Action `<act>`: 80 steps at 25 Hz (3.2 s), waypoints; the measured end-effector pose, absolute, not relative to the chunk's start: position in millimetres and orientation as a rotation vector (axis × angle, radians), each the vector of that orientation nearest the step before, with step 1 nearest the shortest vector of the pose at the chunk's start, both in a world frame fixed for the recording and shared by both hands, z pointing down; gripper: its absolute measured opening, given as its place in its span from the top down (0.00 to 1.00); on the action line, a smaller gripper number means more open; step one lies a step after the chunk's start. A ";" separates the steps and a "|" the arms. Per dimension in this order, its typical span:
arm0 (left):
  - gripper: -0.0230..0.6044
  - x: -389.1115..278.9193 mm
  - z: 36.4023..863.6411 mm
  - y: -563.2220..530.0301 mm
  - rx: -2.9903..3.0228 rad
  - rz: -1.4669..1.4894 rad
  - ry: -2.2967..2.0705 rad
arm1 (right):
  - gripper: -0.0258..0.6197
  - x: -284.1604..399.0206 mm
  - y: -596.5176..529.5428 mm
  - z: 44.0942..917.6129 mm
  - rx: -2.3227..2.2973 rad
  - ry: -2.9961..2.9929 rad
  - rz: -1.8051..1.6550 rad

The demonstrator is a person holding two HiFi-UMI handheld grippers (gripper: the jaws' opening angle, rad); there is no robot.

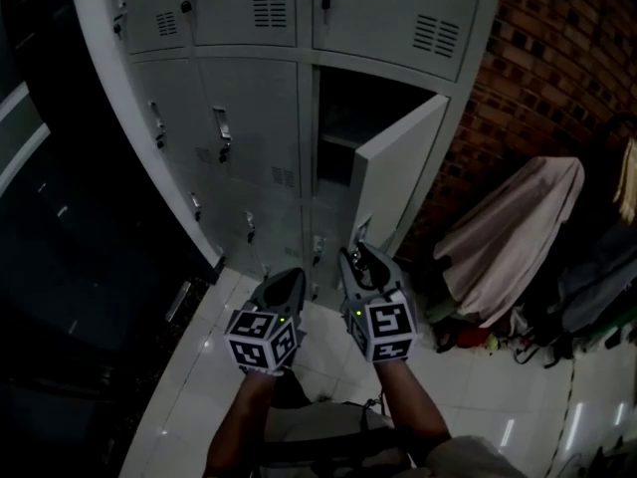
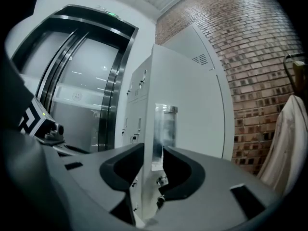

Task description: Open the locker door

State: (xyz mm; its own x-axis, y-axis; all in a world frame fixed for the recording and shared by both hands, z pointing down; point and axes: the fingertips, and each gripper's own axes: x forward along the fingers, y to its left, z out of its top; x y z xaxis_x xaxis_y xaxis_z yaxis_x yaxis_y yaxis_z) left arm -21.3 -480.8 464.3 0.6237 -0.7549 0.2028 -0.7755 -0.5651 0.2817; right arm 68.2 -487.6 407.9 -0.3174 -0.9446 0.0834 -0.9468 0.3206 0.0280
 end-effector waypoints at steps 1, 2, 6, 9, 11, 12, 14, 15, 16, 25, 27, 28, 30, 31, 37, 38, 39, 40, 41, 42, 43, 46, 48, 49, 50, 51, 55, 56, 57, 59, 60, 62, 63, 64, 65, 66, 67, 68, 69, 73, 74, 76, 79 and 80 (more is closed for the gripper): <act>0.97 -17.1 464.8 -477.1 2.511 0.087 -1.219 | 0.73 72.5 -481.7 408.5 1.787 -2.480 0.046; 0.97 -12.7 465.2 -473.5 2.516 0.090 -1.209 | 0.73 77.0 -475.8 409.3 1.794 -2.475 0.051; 0.97 7.2 465.6 -459.7 2.538 0.106 -1.169 | 0.73 96.1 -453.1 411.8 1.813 -2.452 0.062; 0.97 22.3 465.4 -450.3 2.558 0.117 -1.137 | 0.77 111.0 -438.0 411.6 1.836 -2.443 0.063; 0.97 30.4 464.7 -444.5 2.570 0.124 -1.122 | 0.80 120.5 -430.4 410.5 1.861 -2.436 0.049; 0.97 33.7 464.0 -441.8 2.574 0.126 -1.117 | 0.80 125.0 -426.6 412.6 1.867 -2.430 0.062; 0.97 38.9 462.0 -436.7 2.581 0.132 -1.113 | 0.81 132.9 -419.6 416.9 1.868 -2.417 0.098; 0.97 41.0 460.9 -433.9 2.584 0.135 -1.113 | 0.84 136.5 -417.0 416.2 1.873 -2.414 0.097; 0.97 43.0 459.8 -430.9 2.587 0.136 -1.114 | 0.85 140.5 -414.7 415.3 1.881 -2.409 0.090; 0.97 59.6 459.0 -406.2 2.603 0.140 -1.080 | 0.85 171.3 -399.5 415.8 1.945 -2.351 0.093; 0.97 63.6 459.5 -403.7 2.607 0.141 -1.065 | 0.85 179.1 -396.8 415.6 1.971 -2.325 0.079; 0.97 65.8 459.6 -402.6 2.609 0.141 -1.057 | 0.85 183.6 -395.6 415.6 1.986 -2.308 0.070; 0.97 70.2 459.0 -399.9 2.618 0.145 -1.040 | 0.85 192.5 -393.4 417.2 2.009 -2.272 0.062; 0.97 72.1 458.5 -397.7 2.624 0.149 -1.032 | 0.85 197.1 -392.0 418.8 2.019 -2.255 0.066; 0.97 68.7 455.8 -387.8 2.629 0.161 -1.028 | 0.85 222.0 -386.7 415.5 2.116 -2.187 0.062; 0.97 66.9 456.3 -386.7 2.627 0.163 -1.031 | 0.85 224.6 -386.5 415.7 2.121 -2.180 0.064; 0.97 65.3 457.1 -385.4 2.625 0.166 -1.032 | 0.85 227.6 -386.4 414.8 2.130 -2.173 0.056; 0.97 64.0 458.2 -383.9 2.623 0.170 -1.033 | 0.85 231.3 -386.3 413.1 2.144 -2.166 0.042; 0.97 62.9 459.6 -382.6 2.622 0.174 -1.032 | 0.85 235.2 -386.1 412.0 2.160 -2.159 0.031; 0.97 62.0 461.0 -381.6 2.620 0.179 -1.031 | 0.85 238.5 -385.9 411.6 2.173 -2.154 0.028; 0.97 60.9 462.2 -381.1 2.619 0.183 -1.031 | 0.85 240.8 -385.9 411.6 2.182 -2.150 0.027; 0.97 59.2 463.5 -381.0 2.613 0.186 -1.035 | 0.85 243.8 -385.2 414.1 2.184 -2.137 0.049; 0.97 59.9 462.5 -379.7 2.613 0.184 -1.036 | 0.85 244.1 -383.6 415.3 2.180 -2.135 0.061; 0.97 60.3 462.0 -379.3 2.614 0.184 -1.035 | 0.85 244.0 -383.5 413.7 2.185 -2.138 0.050; 0.97 60.2 461.8 -379.1 2.616 0.185 -1.036 | 0.85 243.5 -383.8 412.2 2.192 -2.140 0.040; 0.97 59.6 461.9 -379.2 2.617 0.187 -1.036 | 0.85 242.4 -384.2 411.3 2.197 -2.142 0.035; 0.97 53.1 463.2 -381.0 2.608 0.187 -1.043 | 0.85 237.9 -384.8 412.8 2.198 -2.131 0.043; 0.97 51.5 463.3 -381.2 2.605 0.187 -1.044 | 0.85 237.3 -384.1 411.5 2.198 -2.129 0.039; 0.97 50.1 463.4 -381.2 2.602 0.187 -1.045 | 0.85 236.6 -382.4 409.0 2.198 -2.129 0.033; 0.97 47.2 463.6 -381.2 2.599 0.184 -1.045 | 0.82 234.0 -375.5 402.9 2.195 -2.132 0.023; 0.97 45.3 463.4 -380.9 2.599 0.181 -1.044 | 0.82 231.8 -371.3 398.9 2.194 -2.136 0.014; 0.97 40.3 462.6 -378.4 2.600 0.174 -1.043 | 0.82 226.7 -363.0 392.9 2.193 -2.139 0.001; 0.97 37.6 462.1 -375.9 2.601 0.170 -1.040 | 0.82 224.0 -359.3 390.7 2.195 -2.138 -0.004; 0.97 34.6 461.4 -372.5 2.603 0.167 -1.036 | 0.82 220.8 -355.7 389.1 2.199 -2.136 -0.010; 0.97 31.0 460.5 -368.3 2.605 0.164 -1.032 | 0.82 216.5 -351.9 388.4 2.201 -2.131 -0.011; 0.97 26.3 459.3 -363.6 2.608 0.161 -1.028 | 0.82 210.8 -347.7 388.3 2.203 -2.126 -0.011; 0.97 20.4 457.7 -358.6 2.610 0.156 -1.024 | 0.82 203.7 -343.0 387.8 2.204 -2.123 -0.012; 0.97 13.6 455.9 -353.8 2.611 0.151 -1.022 | 0.82 195.6 -338.0 387.0 2.202 -2.122 -0.015; 0.97 6.3 453.7 -349.1 2.612 0.145 -1.021 | 0.82 186.9 -332.9 386.4 2.195 -2.124 -0.017; 0.97 -25.0 443.6 -325.5 2.617 0.116 -1.021 | 0.86 145.2 -311.2 392.1 2.117 -2.194 0.048; 0.97 -33.4 441.5 -317.3 2.620 0.110 -1.019 | 0.93 134.0 -304.5 395.7 2.099 -2.216 0.076; 0.97 -51.4 438.6 -298.4 2.625 0.098 -1.012 | 0.96 109.2 -288.1 404.7 2.062 -2.256 0.141; 0.97 -81.2 436.1 -267.7 2.623 0.075 -1.000 | 0.96 67.6 -258.2 417.7 2.013 -2.307 0.238; 0.97 -90.9 435.5 -257.4 2.623 0.066 -0.996 | 0.96 54.2 -247.6 421.7 2.002 -2.316 0.263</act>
